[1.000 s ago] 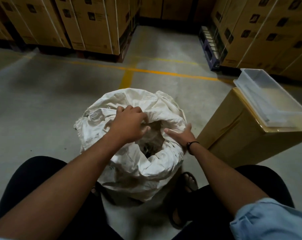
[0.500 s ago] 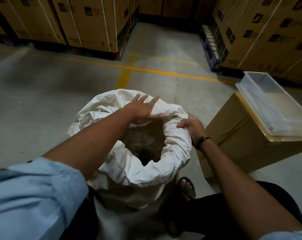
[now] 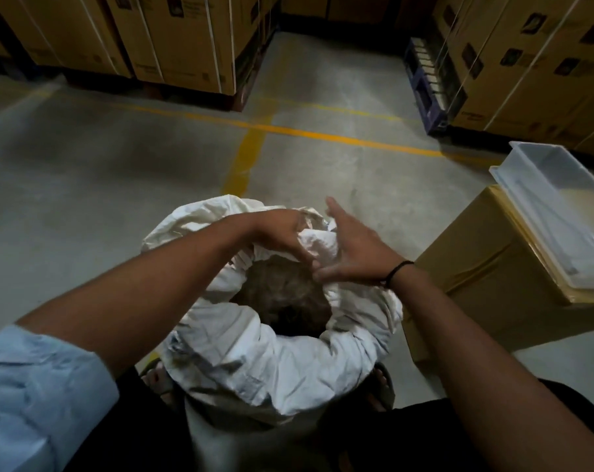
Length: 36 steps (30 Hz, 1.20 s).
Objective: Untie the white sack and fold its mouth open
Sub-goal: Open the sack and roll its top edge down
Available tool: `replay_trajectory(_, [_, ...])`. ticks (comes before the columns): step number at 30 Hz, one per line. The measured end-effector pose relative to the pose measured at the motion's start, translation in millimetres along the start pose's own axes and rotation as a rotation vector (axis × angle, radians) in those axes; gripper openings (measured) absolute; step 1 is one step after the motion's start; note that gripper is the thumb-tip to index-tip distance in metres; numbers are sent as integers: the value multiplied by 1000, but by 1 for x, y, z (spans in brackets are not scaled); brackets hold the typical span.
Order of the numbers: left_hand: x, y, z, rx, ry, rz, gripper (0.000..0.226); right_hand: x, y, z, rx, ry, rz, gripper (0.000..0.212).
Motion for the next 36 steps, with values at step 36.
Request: replay_trajectory(36, [-7, 67, -18, -302, -636, -73, 65, 52, 33, 67, -5, -277, -254, 79])
Point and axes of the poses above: each hand's wrist, its own z-axis towards the middle knuckle, its own x-axis out of the palm, y = z × x, the point moved 5 cm from there along z, towards the middle knuckle, and after that the axes turned 5 degrees about y, right-handed, at the moved point
